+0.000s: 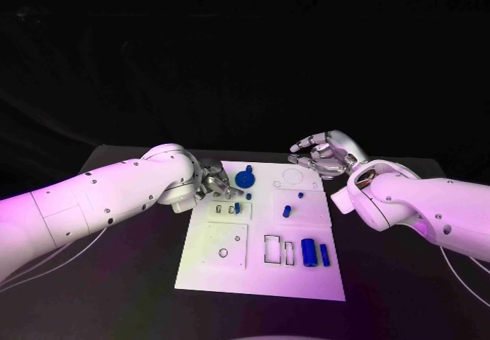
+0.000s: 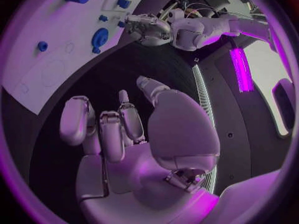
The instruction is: Assemble the parts on the task board
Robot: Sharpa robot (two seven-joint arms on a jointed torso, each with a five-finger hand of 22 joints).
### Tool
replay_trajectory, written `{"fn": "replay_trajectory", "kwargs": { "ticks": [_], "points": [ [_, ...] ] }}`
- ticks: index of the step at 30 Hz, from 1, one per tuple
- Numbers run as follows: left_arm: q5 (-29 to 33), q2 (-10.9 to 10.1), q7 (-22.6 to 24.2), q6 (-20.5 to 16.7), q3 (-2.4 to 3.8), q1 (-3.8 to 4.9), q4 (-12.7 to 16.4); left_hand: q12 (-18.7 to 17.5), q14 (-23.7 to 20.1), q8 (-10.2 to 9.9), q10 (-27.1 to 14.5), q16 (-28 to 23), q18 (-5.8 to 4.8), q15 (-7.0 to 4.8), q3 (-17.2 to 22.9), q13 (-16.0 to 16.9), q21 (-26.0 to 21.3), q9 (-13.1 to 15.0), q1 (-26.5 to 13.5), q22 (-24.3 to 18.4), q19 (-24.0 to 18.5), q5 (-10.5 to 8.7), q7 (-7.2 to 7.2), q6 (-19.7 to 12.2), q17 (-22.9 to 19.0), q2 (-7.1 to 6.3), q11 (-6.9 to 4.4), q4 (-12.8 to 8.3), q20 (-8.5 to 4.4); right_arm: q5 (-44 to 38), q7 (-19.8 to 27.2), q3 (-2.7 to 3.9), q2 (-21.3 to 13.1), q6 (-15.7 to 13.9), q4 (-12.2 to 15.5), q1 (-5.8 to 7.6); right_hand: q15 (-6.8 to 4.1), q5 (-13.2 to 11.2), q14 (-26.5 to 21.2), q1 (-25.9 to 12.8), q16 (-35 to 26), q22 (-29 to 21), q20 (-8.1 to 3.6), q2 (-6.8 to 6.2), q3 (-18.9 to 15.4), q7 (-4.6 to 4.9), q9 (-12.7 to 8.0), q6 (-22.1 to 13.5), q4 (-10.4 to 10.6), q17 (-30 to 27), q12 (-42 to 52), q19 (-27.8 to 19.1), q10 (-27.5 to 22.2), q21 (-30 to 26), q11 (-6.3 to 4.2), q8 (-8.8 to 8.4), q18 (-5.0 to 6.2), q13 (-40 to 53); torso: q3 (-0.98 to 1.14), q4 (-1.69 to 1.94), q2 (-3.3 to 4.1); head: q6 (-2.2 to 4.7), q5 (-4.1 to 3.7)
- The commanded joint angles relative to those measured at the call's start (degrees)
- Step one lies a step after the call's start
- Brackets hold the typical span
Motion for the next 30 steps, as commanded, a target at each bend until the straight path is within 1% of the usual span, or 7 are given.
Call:
{"fn": "replay_trajectory", "kwargs": {
  "ticks": [1,5,9,12,15,21,30],
  "points": [
    [-1.0,0.5,-0.6,2.0,-0.17,0.06,-0.3,0.3,4.9,0.3,0.0,0.2,-0.99,-0.54,-0.4,-0.1,0.3,0.1,-0.7,0.1,0.1,0.08,0.09,-0.4,10.6,0.07,-0.01,-0.1,-0.43,0.1,0.4,-0.02,0.2,0.3,-0.1,-0.05,0.06,-0.1,3.3,-0.7,-0.4,0.0,0.00,0.25,0.0,-0.23,0.1,0.2,0.2,3.5,-0.2,-0.2,-0.4,-0.1,0.01,0.21,0.72,0.4,0.05,-0.05,0.11,-0.04,-0.12],
    [-0.9,1.1,-0.6,2.2,-0.46,0.03,-0.7,0.2,4.9,0.3,0.0,0.3,-1.01,-0.55,-0.4,-0.2,0.4,0.1,-0.7,0.1,0.1,0.10,0.08,-0.4,10.7,0.14,-0.02,-0.1,-0.43,0.2,0.9,-0.04,0.4,-0.2,-0.3,-0.10,0.05,-0.1,3.3,-0.6,-0.3,0.0,-0.01,0.31,0.0,-0.24,0.1,0.2,0.2,3.6,-0.2,-0.2,-0.4,-0.1,0.00,0.23,0.71,0.4,0.03,-0.02,0.13,-0.20,-0.29],
    [-0.8,1.5,-0.6,2.5,-0.66,0.01,-0.9,0.1,4.9,0.4,-0.1,0.3,-1.03,-0.55,-0.4,-0.3,0.4,0.2,-0.7,0.3,0.1,0.11,0.07,-0.4,10.7,0.21,-0.03,-0.1,-0.42,0.2,1.1,-0.06,0.5,-0.3,-0.4,-0.13,0.05,-0.1,3.3,-0.6,-0.4,-0.1,-0.01,0.33,0.0,-0.25,0.1,0.2,0.2,3.5,-0.4,-0.3,-0.5,-0.2,0.00,0.23,0.74,0.3,-0.02,-0.21,0.18,-0.32,-0.38],
    [-0.8,1.7,-0.6,2.8,-0.77,-0.01,-1.1,0.1,4.9,0.4,-0.2,0.3,-1.03,-0.57,-0.3,-0.3,0.5,0.2,-0.7,0.3,0.1,0.14,0.04,-0.4,10.7,0.38,-0.05,-0.2,-0.42,0.3,1.2,-0.07,0.6,-0.4,-0.5,-0.15,0.05,-0.1,3.3,-0.6,-0.4,-0.1,-0.01,0.33,0.0,-0.25,0.1,0.2,0.2,3.5,-0.4,-0.3,-0.5,-0.2,0.00,0.23,0.74,0.3,0.00,-0.20,0.25,-0.39,-0.45],
    [-0.7,1.7,-0.6,3.1,-0.82,-0.02,-1.1,0.2,4.9,0.5,-0.2,0.3,-1.04,-0.58,-0.3,-0.3,0.5,0.3,-0.6,0.3,0.1,0.15,0.02,-0.5,10.7,0.47,-0.06,-0.2,-0.42,0.3,1.2,-0.08,0.6,-0.5,-0.5,-0.16,0.04,-0.1,3.3,-0.6,-0.4,-0.1,-0.02,0.38,0.0,-0.25,0.1,0.2,0.2,3.5,-0.4,-0.3,-0.5,-0.2,-0.01,0.24,0.73,0.3,0.02,-0.24,0.32,-0.36,-0.35],
    [-0.7,1.9,-0.4,4.5,-0.88,-0.05,-1.0,0.1,4.9,0.6,-0.3,0.3,-1.08,-0.61,-0.3,-0.4,0.6,0.6,0.0,0.6,0.1,0.14,-0.02,-0.6,10.7,0.41,-0.10,-0.3,-0.40,0.4,1.4,-0.12,0.8,-0.5,-0.8,-0.24,0.02,0.0,3.3,-0.6,-0.4,0.0,-0.03,0.48,0.0,-0.26,0.1,0.2,0.3,3.5,-0.3,-0.2,-0.4,-0.1,-0.02,0.27,0.72,0.3,0.05,-0.07,0.28,-0.57,-0.32],
    [-0.6,1.9,-0.2,5.7,-0.91,-0.07,-0.7,0.0,4.9,0.8,-0.4,0.3,-1.11,-0.62,-0.2,-0.6,0.8,0.7,0.5,0.8,0.1,0.15,-0.03,-0.7,10.7,0.40,-0.12,-0.3,-0.38,0.5,1.4,-0.14,1.0,-0.5,-1.1,-0.32,0.00,0.1,3.3,-0.6,-0.4,-0.1,-0.05,0.59,0.1,-0.28,0.2,0.2,0.3,3.5,-0.4,-0.3,-0.4,-0.3,-0.04,0.32,0.75,0.3,0.09,-0.21,0.29,-0.77,-0.25]
  ]
}}
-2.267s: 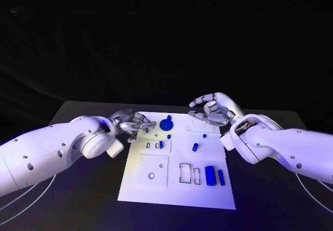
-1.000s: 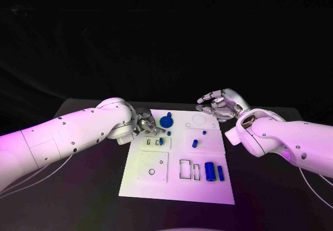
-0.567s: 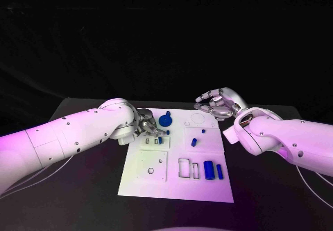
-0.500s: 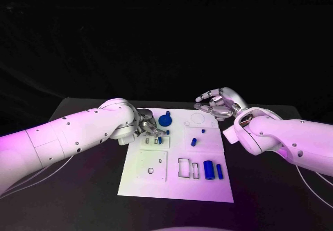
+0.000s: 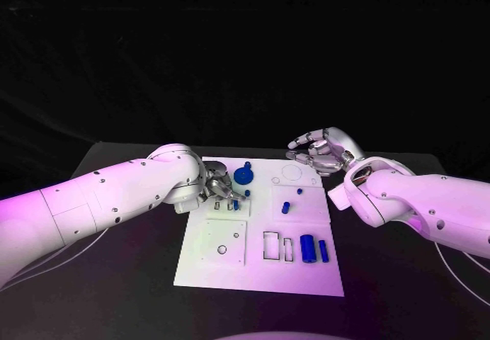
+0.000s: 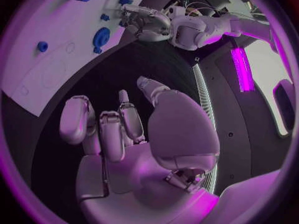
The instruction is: Assemble the parts on the task board
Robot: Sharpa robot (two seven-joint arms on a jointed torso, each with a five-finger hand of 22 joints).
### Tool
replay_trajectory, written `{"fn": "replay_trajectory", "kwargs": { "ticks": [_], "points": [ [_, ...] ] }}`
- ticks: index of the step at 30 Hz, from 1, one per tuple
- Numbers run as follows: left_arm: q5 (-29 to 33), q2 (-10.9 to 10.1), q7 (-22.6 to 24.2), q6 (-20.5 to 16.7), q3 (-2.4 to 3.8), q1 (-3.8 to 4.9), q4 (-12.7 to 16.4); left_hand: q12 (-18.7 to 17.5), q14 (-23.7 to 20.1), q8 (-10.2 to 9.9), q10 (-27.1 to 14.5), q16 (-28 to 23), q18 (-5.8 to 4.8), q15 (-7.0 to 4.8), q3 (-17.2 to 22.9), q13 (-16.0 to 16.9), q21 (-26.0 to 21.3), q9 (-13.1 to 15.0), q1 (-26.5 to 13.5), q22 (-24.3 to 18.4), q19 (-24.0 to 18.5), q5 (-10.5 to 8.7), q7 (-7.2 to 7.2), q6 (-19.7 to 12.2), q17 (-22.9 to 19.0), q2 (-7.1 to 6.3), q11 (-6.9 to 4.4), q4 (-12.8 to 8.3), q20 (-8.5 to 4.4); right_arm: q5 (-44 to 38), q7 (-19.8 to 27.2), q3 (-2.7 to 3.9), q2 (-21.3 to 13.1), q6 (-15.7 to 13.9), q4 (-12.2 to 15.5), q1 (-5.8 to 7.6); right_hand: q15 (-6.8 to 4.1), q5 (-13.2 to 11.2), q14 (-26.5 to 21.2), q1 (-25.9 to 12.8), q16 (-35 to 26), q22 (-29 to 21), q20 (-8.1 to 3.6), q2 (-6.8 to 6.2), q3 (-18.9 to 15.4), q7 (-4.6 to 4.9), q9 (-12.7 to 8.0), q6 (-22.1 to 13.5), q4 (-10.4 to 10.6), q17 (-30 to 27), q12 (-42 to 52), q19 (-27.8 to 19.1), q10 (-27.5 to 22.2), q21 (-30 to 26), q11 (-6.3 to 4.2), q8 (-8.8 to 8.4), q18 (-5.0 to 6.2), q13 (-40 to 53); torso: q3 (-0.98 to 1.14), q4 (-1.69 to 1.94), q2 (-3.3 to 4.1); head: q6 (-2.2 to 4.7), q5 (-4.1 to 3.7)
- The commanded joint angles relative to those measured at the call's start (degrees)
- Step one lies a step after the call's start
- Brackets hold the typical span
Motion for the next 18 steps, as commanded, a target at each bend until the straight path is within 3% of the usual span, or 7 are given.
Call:
{"fn": "replay_trajectory", "kwargs": {
  "ticks": [1,12,18],
  "points": [
    [-0.1,0.2,0.3,1.9,0.01,0.01,0.2,0.1,4.7,0.3,-0.4,0.2,-1.14,-0.43,0.0,0.1,0.4,0.1,0.7,0.1,0.2,0.15,-0.07,-0.3,10.6,0.04,-0.13,-0.1,-0.37,0.0,0.7,-0.01,0.1,0.1,-0.1,-0.06,0.01,0.1,3.3,-0.3,-0.2,-0.1,-0.04,0.30,0.1,-0.28,0.1,0.2,0.3,3.5,-0.4,-0.3,-0.5,-0.2,-0.04,0.32,0.75,0.3,0.03,-0.08,0.00,-0.08,0.06],
    [0.4,0.1,0.4,2.1,0.01,0.00,0.5,0.2,4.7,0.8,-0.4,0.2,-1.18,-0.49,0.7,0.1,0.6,0.7,2.2,0.5,0.1,0.16,-0.16,-0.4,10.6,0.53,-0.22,-0.2,-0.29,0.0,0.6,-0.05,0.2,0.2,-0.4,-0.12,-0.01,0.2,3.2,-0.2,-0.2,-0.1,-0.05,0.36,0.1,-0.29,0.1,0.2,0.3,3.4,-0.3,-0.3,-0.4,-0.2,-0.06,0.35,0.75,0.3,0.00,-0.05,0.05,-0.16,0.12],
    [1.4,0.1,0.5,2.0,0.02,0.00,0.6,0.2,4.7,0.9,-0.5,0.2,-1.21,-0.59,2.6,0.0,0.8,1.1,4.4,0.8,0.0,0.16,-0.31,-0.7,10.5,1.48,-0.34,-0.3,-0.23,0.0,0.6,-0.07,0.3,0.2,-0.5,-0.19,-0.01,0.2,3.2,-0.2,-0.2,-0.1,-0.05,0.36,0.1,-0.29,0.1,0.2,0.3,3.4,-0.3,-0.3,-0.4,-0.2,-0.06,0.35,0.75,0.3,0.00,-0.04,0.04,-0.27,0.19]
  ]
}}
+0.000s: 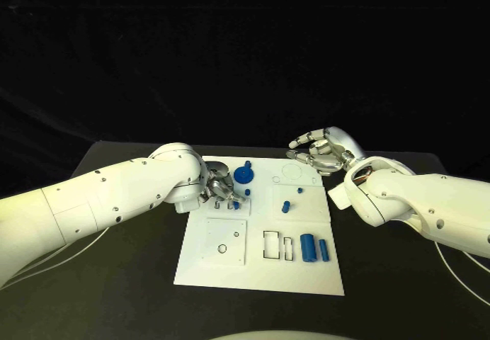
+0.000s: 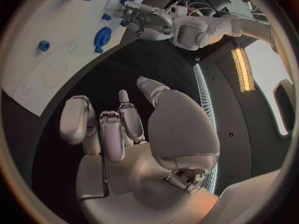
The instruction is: Assemble the parts on the task board
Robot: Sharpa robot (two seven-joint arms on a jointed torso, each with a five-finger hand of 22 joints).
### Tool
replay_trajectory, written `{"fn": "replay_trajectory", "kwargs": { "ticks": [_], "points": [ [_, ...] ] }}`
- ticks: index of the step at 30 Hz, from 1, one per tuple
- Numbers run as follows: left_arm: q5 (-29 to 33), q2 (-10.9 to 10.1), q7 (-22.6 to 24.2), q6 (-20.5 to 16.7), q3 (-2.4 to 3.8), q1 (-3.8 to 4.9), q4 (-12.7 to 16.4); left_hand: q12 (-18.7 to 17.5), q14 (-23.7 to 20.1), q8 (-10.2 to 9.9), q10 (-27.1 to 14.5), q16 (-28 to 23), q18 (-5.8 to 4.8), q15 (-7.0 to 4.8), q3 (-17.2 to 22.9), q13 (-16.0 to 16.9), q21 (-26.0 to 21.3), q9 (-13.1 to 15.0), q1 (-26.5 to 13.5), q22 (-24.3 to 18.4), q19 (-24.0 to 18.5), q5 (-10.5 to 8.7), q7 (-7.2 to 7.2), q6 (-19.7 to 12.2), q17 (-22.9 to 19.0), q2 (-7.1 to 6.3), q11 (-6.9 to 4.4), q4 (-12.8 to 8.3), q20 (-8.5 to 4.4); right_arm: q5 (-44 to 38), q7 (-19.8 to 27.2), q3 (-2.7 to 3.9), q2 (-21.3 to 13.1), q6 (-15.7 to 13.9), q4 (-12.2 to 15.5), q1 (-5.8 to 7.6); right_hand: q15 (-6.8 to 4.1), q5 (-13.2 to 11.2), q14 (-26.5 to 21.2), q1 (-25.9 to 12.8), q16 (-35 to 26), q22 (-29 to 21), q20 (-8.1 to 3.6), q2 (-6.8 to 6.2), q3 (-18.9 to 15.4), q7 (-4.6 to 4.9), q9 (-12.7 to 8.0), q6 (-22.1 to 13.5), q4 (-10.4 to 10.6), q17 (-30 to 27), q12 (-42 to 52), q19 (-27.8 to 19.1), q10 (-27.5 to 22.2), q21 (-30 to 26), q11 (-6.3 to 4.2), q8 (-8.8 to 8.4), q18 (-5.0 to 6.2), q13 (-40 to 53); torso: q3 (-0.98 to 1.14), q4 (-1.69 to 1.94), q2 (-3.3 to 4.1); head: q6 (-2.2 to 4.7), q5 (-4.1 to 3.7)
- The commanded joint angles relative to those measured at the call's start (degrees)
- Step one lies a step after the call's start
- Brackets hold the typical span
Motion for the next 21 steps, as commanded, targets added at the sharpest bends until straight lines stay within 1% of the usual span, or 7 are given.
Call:
{"fn": "replay_trajectory", "kwargs": {
  "ticks": [1,4,5,7,13,14,21],
  "points": [
    [1.4,0.1,0.5,0.9,0.03,0.01,0.2,0.2,4.9,0.4,-0.3,0.2,-0.28,-0.39,1.4,-0.1,0.4,0.2,1.7,0.1,0.0,0.19,0.02,-0.5,10.5,0.32,-0.14,0.0,-0.26,-0.1,0.5,-0.01,0.1,0.3,0.0,-0.08,-0.01,0.2,3.2,-0.2,-0.2,-0.1,-0.05,0.36,0.1,-0.29,0.1,0.2,0.3,3.4,-0.3,-0.3,-0.4,-0.2,-0.06,0.35,0.75,0.3,-0.01,0.03,0.00,-0.09,0.01],
    [2.3,0.1,0.5,0.7,0.03,0.01,0.2,0.2,4.9,0.4,-0.4,0.2,-0.29,-0.50,3.5,-0.2,0.5,0.5,3.6,0.3,0.0,0.16,-0.13,-0.7,10.6,0.66,-0.23,-0.2,-0.27,-0.1,0.5,-0.02,0.1,0.3,-0.1,-0.10,-0.02,0.3,3.2,-0.2,-0.2,-0.2,-0.06,0.40,0.1,-0.29,0.1,0.2,0.3,3.3,-0.3,-0.3,-0.4,-0.3,-0.07,0.37,0.76,0.3,-0.02,0.00,0.01,-0.20,0.00],
    [2.6,0.1,0.6,0.7,0.03,0.01,0.2,0.2,4.9,0.5,-0.4,0.2,-0.28,-0.68,5.1,-0.1,0.5,0.7,5.3,0.3,-0.1,0.15,-0.37,-0.7,10.5,1.24,-0.46,-0.9,-0.32,-0.1,0.5,-0.02,0.1,0.3,-0.1,-0.10,-0.02,0.3,3.2,-0.2,-0.2,-0.2,-0.06,0.40,0.1,-0.29,0.1,0.2,0.3,3.3,-0.3,-0.3,-0.4,-0.3,-0.07,0.37,0.76,0.3,-0.03,0.01,0.03,-0.20,0.01],
    [3.8,0.0,0.6,0.6,0.03,0.01,0.1,0.2,4.9,1.1,-0.2,0.2,-0.28,-0.98,10.6,0.0,0.6,1.6,9.0,0.4,-0.1,0.13,-0.62,-1.1,10.6,1.32,-0.77,-2.3,-0.55,-0.1,0.4,-0.03,0.1,0.4,-0.2,-0.12,-0.02,0.3,3.2,-0.2,-0.2,-0.2,-0.06,0.40,0.1,-0.29,0.1,0.2,0.3,3.3,-0.3,-0.3,-0.4,-0.3,-0.07,0.37,0.76,0.3,-0.01,0.00,0.02,-0.24,0.02],
    [6.6,-0.2,0.7,0.1,0.07,0.02,0.1,0.5,4.9,2.9,0.7,0.3,-0.27,-0.80,21.6,0.4,0.6,4.0,9.9,0.3,-0.4,0.17,-0.42,-1.9,10.7,-0.89,-0.68,-4.1,-0.43,-0.1,0.4,-0.04,0.2,0.4,-0.3,-0.17,-0.02,0.4,3.2,-0.2,-0.3,-0.2,-0.07,0.42,0.1,-0.30,0.1,0.1,0.3,3.3,-0.3,-0.4,-0.4,-0.4,-0.08,0.39,0.78,0.3,0.00,0.05,-0.02,-0.31,0.04],
    [7.0,-0.3,0.8,0.0,0.09,0.02,0.1,0.7,4.9,3.7,1.0,0.3,-0.28,-0.74,25.4,0.5,0.7,5.2,8.1,0.4,-0.4,0.21,-0.36,-2.2,10.7,-2.33,-0.62,-4.6,-0.32,-0.1,0.4,-0.04,0.2,0.4,-0.3,-0.18,-0.02,0.4,3.2,-0.2,-0.3,-0.2,-0.07,0.42,0.1,-0.30,0.1,0.1,0.3,3.3,-0.3,-0.4,-0.4,-0.4,-0.08,0.39,0.78,0.3,0.00,0.05,-0.02,-0.31,0.04],
    [8.5,-0.9,0.9,-0.7,0.29,0.02,0.6,1.0,4.9,4.3,1.3,0.3,-0.25,-0.80,28.3,0.7,0.6,6.3,6.7,0.4,-0.5,0.13,-0.44,-2.4,10.7,-3.23,-0.63,-6.0,-0.37,-0.1,0.4,-0.04,0.1,0.4,-0.3,-0.20,-0.02,0.4,3.2,-0.2,-0.3,-0.2,-0.07,0.42,0.1,-0.30,0.1,0.1,0.3,3.3,-0.3,-0.4,-0.4,-0.4,-0.08,0.39,0.78,0.3,0.02,0.03,-0.01,-0.25,0.13]
  ]
}}
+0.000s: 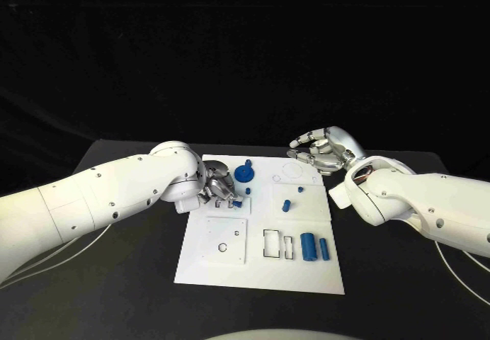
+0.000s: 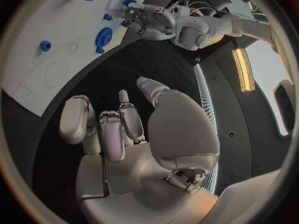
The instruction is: Assemble the parts on the task board
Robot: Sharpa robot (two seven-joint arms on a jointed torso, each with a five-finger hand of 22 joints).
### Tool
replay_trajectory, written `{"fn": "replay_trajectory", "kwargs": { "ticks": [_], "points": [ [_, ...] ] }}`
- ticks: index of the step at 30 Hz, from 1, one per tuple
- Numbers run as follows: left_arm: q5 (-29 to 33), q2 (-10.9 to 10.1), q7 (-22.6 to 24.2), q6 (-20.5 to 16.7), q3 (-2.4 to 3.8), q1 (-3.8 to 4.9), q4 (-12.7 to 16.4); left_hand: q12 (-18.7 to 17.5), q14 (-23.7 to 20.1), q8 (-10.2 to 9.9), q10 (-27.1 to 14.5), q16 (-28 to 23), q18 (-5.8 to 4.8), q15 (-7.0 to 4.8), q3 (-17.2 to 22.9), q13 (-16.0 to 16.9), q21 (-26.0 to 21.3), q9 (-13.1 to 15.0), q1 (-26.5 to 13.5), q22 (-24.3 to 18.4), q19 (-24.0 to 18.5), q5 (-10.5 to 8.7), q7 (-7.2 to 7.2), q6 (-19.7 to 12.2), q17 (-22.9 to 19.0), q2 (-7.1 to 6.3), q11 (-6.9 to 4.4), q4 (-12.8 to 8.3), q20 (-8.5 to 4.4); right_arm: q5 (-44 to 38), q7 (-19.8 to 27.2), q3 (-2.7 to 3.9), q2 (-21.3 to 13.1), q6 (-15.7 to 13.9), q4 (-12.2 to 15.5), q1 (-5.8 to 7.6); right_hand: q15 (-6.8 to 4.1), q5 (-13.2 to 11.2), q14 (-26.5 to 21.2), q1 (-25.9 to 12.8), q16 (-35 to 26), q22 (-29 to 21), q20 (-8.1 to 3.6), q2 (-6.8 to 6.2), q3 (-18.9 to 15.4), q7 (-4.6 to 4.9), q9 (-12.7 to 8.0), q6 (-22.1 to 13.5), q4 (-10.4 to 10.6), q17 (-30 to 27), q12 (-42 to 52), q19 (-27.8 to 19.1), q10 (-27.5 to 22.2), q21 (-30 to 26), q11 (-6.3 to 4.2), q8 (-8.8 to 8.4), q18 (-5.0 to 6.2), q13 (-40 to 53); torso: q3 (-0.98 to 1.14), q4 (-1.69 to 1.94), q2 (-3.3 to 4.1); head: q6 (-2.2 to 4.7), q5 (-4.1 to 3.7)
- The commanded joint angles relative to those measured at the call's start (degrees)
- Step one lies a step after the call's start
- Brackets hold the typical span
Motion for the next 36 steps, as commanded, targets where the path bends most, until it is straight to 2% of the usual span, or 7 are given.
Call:
{"fn": "replay_trajectory", "kwargs": {
  "ticks": [1,9,15,25,28,30,36],
  "points": [
    [3.1,-0.4,0.8,-0.7,0.15,0.02,0.6,0.2,4.9,0.3,0.5,0.3,-0.24,-0.20,8.0,0.0,0.3,5.8,-0.8,0.0,-0.3,0.05,-0.35,-0.1,10.7,-0.02,-0.06,-8.1,-0.14,-0.1,0.5,-0.01,0.0,0.4,0.0,-0.05,-0.02,0.2,3.2,-0.2,-0.3,-0.1,-0.07,0.42,0.1,-0.30,0.1,0.1,0.3,3.3,-0.3,-0.4,-0.4,-0.2,-0.08,0.39,0.78,0.2,0.02,-0.02,-0.01,0.05,0.09],
    [2.2,-2.3,2.1,-2.2,0.30,0.03,2.8,0.6,5.0,0.6,1.1,0.5,-0.27,-0.28,10.2,0.5,0.4,6.5,-1.4,0.2,-0.2,0.10,-0.40,0.0,11.2,-1.05,-0.12,-10.0,-0.17,-0.1,0.5,-0.01,0.0,0.4,0.0,-0.08,-0.04,0.4,3.2,-0.2,-0.3,-0.1,-0.09,0.45,0.1,-0.29,0.1,0.1,0.4,3.2,-0.4,-0.4,-0.5,-0.3,-0.08,0.42,0.80,0.2,0.08,0.03,-0.07,0.16,0.09],
    [-0.9,-3.6,3.3,-4.3,0.31,-0.06,4.5,1.5,5.1,0.8,2.1,0.6,-0.33,-0.37,11.6,1.6,0.6,6.9,-1.7,0.6,-0.1,0.16,-0.48,0.4,11.3,-1.87,-0.26,-11.1,-0.23,-0.1,0.5,-0.01,-0.2,0.4,-0.1,-0.13,-0.04,0.5,3.2,-0.3,-0.3,-0.1,-0.10,0.47,0.0,-0.29,0.1,0.1,0.5,3.2,-0.4,-0.4,-0.5,-0.3,-0.07,0.44,0.79,0.2,-0.02,0.09,0.09,0.13,0.02],
    [-6.2,-4.6,1.7,-7.3,0.27,-0.90,5.6,3.0,5.1,1.0,3.9,0.6,-0.29,-0.58,13.7,3.7,0.6,7.4,-2.6,0.4,-0.1,0.64,-0.71,1.3,11.4,-3.00,-0.50,-12.2,-0.35,-0.1,0.5,-0.02,-0.3,0.5,-0.2,-0.31,-0.04,0.5,3.2,-0.3,-0.4,-0.2,-0.10,0.48,0.0,-0.29,0.1,0.1,0.5,3.1,-0.5,-0.5,-0.5,-0.4,-0.07,0.45,0.81,0.1,-0.03,0.04,0.03,0.01,0.17],
    [-7.3,-4.6,1.3,-7.3,0.25,-1.30,5.6,3.8,5.1,1.0,4.8,0.6,-0.26,-0.70,14.7,4.8,0.5,7.6,-3.3,0.3,-0.1,1.51,-0.86,1.8,11.3,-3.60,-0.64,-12.7,-0.46,-0.1,0.4,-0.03,-0.3,0.6,-0.2,-0.35,-0.04,0.5,3.2,-0.3,-0.4,-0.2,-0.10,0.48,0.0,-0.29,0.1,0.1,0.5,3.1,-0.5,-0.5,-0.5,-0.4,-0.07,0.45,0.81,0.1,-0.04,0.03,0.02,-0.02,0.19],
    [-8.0,-4.6,1.2,-7.1,0.25,-1.54,5.5,4.2,5.1,1.1,5.3,0.6,-0.27,-0.80,15.3,5.4,0.5,7.9,-4.2,0.3,-0.1,4.32,-0.94,2.2,11.4,-4.22,-0.79,-13.1,-0.57,-0.1,0.4,-0.03,-0.3,0.7,-0.2,-0.37,-0.05,0.6,3.2,-0.4,-0.4,-0.3,-0.11,0.48,0.0,-0.29,0.2,0.1,0.6,3.1,-0.5,-0.5,-0.5,-0.5,-0.06,0.46,0.84,0.1,-0.03,-0.02,0.04,-0.06,0.27],
    [-9.6,-4.5,1.0,-7.2,0.23,-2.08,5.5,5.1,5.1,1.3,6.0,0.7,-0.27,-0.93,15.5,6.6,0.5,8.3,-5.1,0.3,0.0,7.17,-1.12,2.5,11.4,-4.69,-0.90,-13.4,-0.67,-0.1,0.3,-0.03,-0.3,0.8,-0.2,-0.43,-0.05,0.6,3.2,-0.4,-0.4,-0.3,-0.11,0.48,0.0,-0.29,0.2,0.1,0.6,3.1,-0.5,-0.5,-0.5,-0.5,-0.06,0.46,0.84,0.1,0.00,-0.04,0.06,-0.06,0.29]
  ]
}}
